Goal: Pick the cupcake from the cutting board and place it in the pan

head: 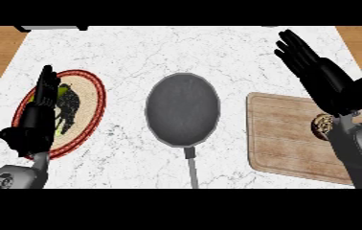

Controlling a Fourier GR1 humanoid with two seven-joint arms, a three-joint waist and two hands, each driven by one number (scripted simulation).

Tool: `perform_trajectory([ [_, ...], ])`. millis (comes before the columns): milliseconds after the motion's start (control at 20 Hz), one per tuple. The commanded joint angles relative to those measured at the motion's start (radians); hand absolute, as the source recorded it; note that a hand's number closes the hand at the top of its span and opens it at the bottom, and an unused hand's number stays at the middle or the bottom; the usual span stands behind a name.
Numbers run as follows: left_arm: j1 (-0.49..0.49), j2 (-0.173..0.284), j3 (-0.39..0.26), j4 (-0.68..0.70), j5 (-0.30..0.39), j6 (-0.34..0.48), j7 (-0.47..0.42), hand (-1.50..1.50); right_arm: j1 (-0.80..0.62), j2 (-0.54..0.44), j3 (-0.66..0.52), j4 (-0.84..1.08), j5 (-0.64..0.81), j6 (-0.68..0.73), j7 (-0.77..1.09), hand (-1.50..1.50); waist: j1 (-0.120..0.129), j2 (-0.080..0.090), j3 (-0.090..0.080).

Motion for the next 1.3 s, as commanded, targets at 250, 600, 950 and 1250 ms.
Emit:
perform_trajectory([
  [250, -0.036, -0.033, 0.019, -0.025, 0.132, -0.087, 0.159, 0.00, 0.040, -0.174, -0.397, 0.153, -0.235, 0.233, -0.259, 1.50, -0.020, -0.020, -0.024],
  [600, 0.005, -0.028, 0.026, -0.054, 0.185, -0.131, 0.206, 0.00, 0.435, -0.350, -0.475, 0.240, 0.169, 0.176, -0.609, -1.50, -0.043, -0.027, -0.026],
  [950, -0.053, -0.025, 0.027, -0.044, 0.176, -0.155, 0.271, 0.00, 0.510, -0.454, -0.505, 0.336, 0.374, 0.165, -0.853, -1.50, -0.003, -0.023, -0.028],
  [1250, -0.043, -0.066, -0.008, -0.094, 0.129, -0.131, 0.296, 0.00, 0.383, -0.522, -0.410, 0.280, 0.477, 0.174, -0.678, -1.50, 0.026, -0.021, -0.029],
])
